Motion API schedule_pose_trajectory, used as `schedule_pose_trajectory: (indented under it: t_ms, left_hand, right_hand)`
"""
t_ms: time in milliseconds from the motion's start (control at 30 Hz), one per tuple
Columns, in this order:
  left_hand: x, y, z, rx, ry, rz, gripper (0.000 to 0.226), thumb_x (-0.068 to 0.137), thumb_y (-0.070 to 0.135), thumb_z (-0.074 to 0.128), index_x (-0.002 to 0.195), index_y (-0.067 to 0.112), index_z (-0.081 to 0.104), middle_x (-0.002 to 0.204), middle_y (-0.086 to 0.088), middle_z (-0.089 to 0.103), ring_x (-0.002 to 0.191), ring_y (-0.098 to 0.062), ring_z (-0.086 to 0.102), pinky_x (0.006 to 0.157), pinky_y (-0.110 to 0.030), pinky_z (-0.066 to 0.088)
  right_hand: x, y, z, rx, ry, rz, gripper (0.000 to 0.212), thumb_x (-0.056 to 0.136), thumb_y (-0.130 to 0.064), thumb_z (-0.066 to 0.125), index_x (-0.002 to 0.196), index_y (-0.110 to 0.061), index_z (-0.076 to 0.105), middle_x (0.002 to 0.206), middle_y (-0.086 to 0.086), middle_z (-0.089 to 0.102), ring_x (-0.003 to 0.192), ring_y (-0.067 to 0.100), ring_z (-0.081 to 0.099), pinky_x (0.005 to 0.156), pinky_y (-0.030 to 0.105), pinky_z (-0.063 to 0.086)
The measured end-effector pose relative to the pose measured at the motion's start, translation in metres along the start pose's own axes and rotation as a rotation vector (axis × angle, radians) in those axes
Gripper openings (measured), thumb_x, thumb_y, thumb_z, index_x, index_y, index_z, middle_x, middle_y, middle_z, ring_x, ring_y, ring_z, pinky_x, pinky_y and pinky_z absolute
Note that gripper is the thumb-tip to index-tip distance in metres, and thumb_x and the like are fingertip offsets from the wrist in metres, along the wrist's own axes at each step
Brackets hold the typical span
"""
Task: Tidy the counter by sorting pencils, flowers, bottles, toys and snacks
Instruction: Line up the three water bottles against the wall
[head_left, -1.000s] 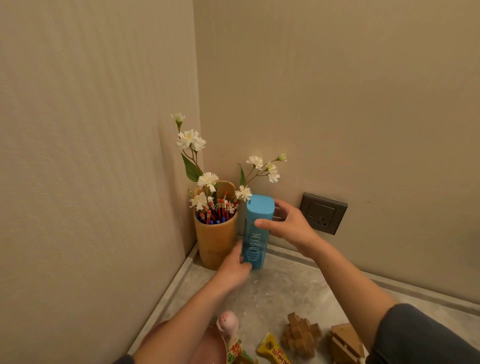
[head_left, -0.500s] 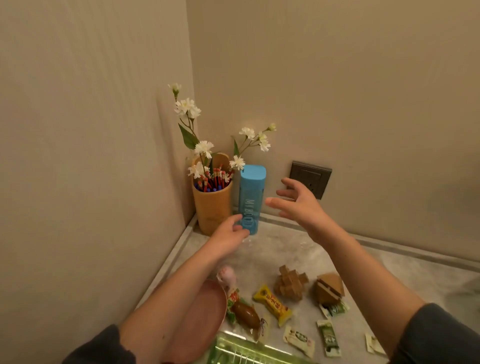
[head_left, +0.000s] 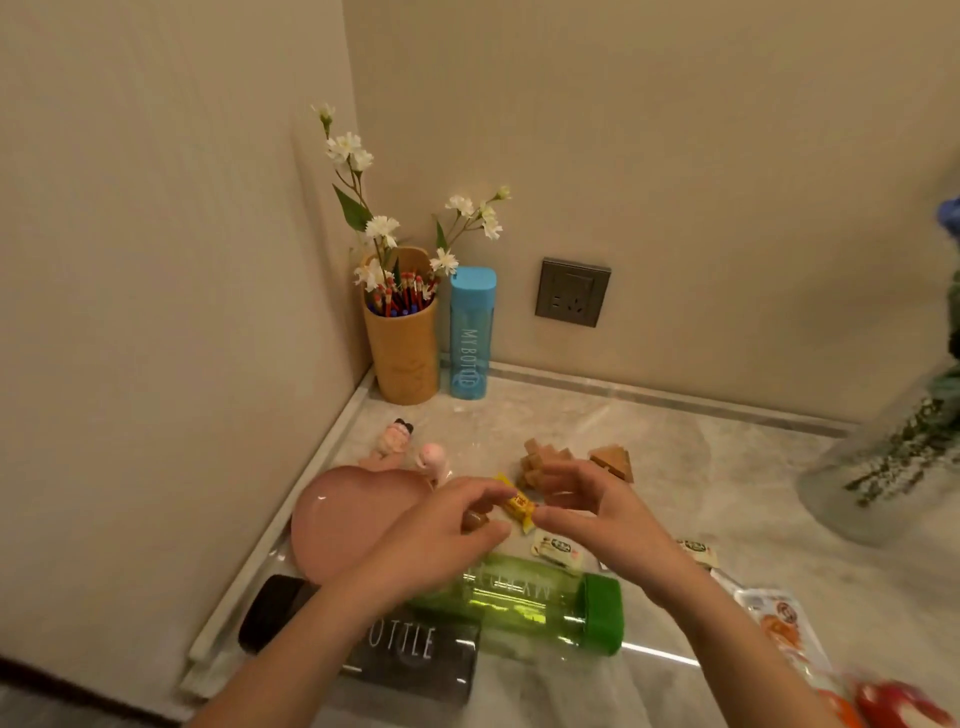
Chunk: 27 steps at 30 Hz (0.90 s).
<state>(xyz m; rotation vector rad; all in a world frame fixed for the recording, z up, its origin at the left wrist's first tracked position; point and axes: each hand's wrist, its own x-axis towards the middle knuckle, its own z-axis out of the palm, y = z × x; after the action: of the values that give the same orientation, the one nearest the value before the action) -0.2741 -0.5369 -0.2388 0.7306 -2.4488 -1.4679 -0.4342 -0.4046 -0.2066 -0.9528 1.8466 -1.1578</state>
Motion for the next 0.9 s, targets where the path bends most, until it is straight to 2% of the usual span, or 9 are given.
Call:
schedule_pose_trajectory:
  t_ms: [67,167,233,367,467,567,767,800,900]
  left_hand:
    - [-0.012,-0.006,0.008,0.183,-0.071,0.061,0.044,0.083,0.042,0.066,0.126,0.039,0.056,0.125,0.021,0.053,0.112,0.010,0.050,0.097,-0.016,0.042]
    - [-0.021,-0.009,0.016,0.375,-0.092,0.128,0.057,0.076,0.052,0.068,0.130,0.041,0.051,0.129,0.024,0.049,0.115,0.010,0.042,0.098,-0.014,0.035]
    - [-0.023,-0.009,0.020,0.480,-0.084,0.166,0.064,0.072,0.058,0.068,0.131,0.042,0.049,0.129,0.021,0.050,0.117,0.004,0.040,0.102,-0.020,0.032]
    - [-0.023,-0.011,0.025,0.571,-0.096,0.170,0.074,0.066,0.064,0.066,0.134,0.043,0.044,0.130,0.018,0.050,0.119,-0.004,0.040,0.105,-0.026,0.026]
    - [-0.022,-0.012,0.026,0.625,-0.113,0.172,0.079,0.064,0.064,0.066,0.136,0.042,0.041,0.132,0.016,0.051,0.123,-0.007,0.041,0.107,-0.028,0.022]
    - [-0.019,-0.010,0.025,0.654,-0.143,0.157,0.081,0.066,0.061,0.068,0.139,0.042,0.038,0.137,0.015,0.049,0.126,-0.008,0.038,0.112,-0.032,0.019]
    - [-0.013,0.003,0.005,0.440,-0.058,0.150,0.076,0.065,0.062,0.071,0.134,0.050,0.042,0.132,0.023,0.049,0.120,0.000,0.043,0.101,-0.026,0.039]
    - [-0.010,0.007,0.000,0.371,-0.032,0.146,0.075,0.064,0.062,0.072,0.132,0.051,0.043,0.129,0.025,0.050,0.118,0.003,0.045,0.099,-0.024,0.042]
    - [0.003,0.019,-0.010,0.192,0.113,0.138,0.073,0.058,0.060,0.076,0.125,0.053,0.048,0.119,0.032,0.050,0.110,0.012,0.049,0.092,-0.019,0.045]
  right_hand:
    - [-0.011,0.016,0.004,-0.078,-0.018,0.015,0.051,0.077,-0.015,0.081,0.122,-0.024,0.059,0.114,-0.005,0.065,0.107,0.003,0.060,0.078,0.005,0.046]
    - [-0.023,0.037,0.009,-0.239,-0.044,0.029,0.058,0.073,-0.021,0.084,0.124,-0.029,0.057,0.119,-0.010,0.061,0.114,0.001,0.054,0.079,0.000,0.039]
    - [-0.028,0.044,0.011,-0.358,-0.087,0.026,0.067,0.070,-0.027,0.086,0.129,-0.030,0.054,0.122,-0.012,0.057,0.114,0.001,0.053,0.084,0.003,0.041]
    - [-0.033,0.051,0.013,-0.611,-0.125,0.005,0.083,0.062,-0.043,0.085,0.136,-0.036,0.047,0.121,-0.014,0.049,0.116,0.007,0.046,0.098,0.028,0.044]
    - [-0.031,0.054,0.013,-0.733,-0.127,-0.024,0.084,0.062,-0.044,0.083,0.137,-0.038,0.046,0.125,-0.012,0.053,0.114,0.008,0.047,0.095,0.030,0.046]
    - [-0.027,0.053,0.008,-0.691,-0.145,-0.018,0.081,0.059,-0.041,0.083,0.133,-0.039,0.051,0.120,-0.012,0.058,0.104,0.003,0.056,0.088,0.027,0.052]
    - [-0.012,0.013,-0.027,-0.524,-0.155,-0.068,0.079,0.053,-0.045,0.089,0.120,-0.054,0.049,0.110,-0.023,0.057,0.096,-0.004,0.059,0.080,0.012,0.049]
    - [-0.009,0.003,-0.034,-0.448,-0.127,-0.088,0.083,0.051,-0.045,0.091,0.121,-0.056,0.048,0.112,-0.023,0.057,0.098,-0.004,0.059,0.079,0.013,0.051]
    - [0.002,-0.020,-0.047,-0.126,0.029,-0.126,0.110,0.042,-0.045,0.094,0.139,-0.044,0.041,0.123,-0.011,0.055,0.104,0.011,0.063,0.079,0.029,0.059]
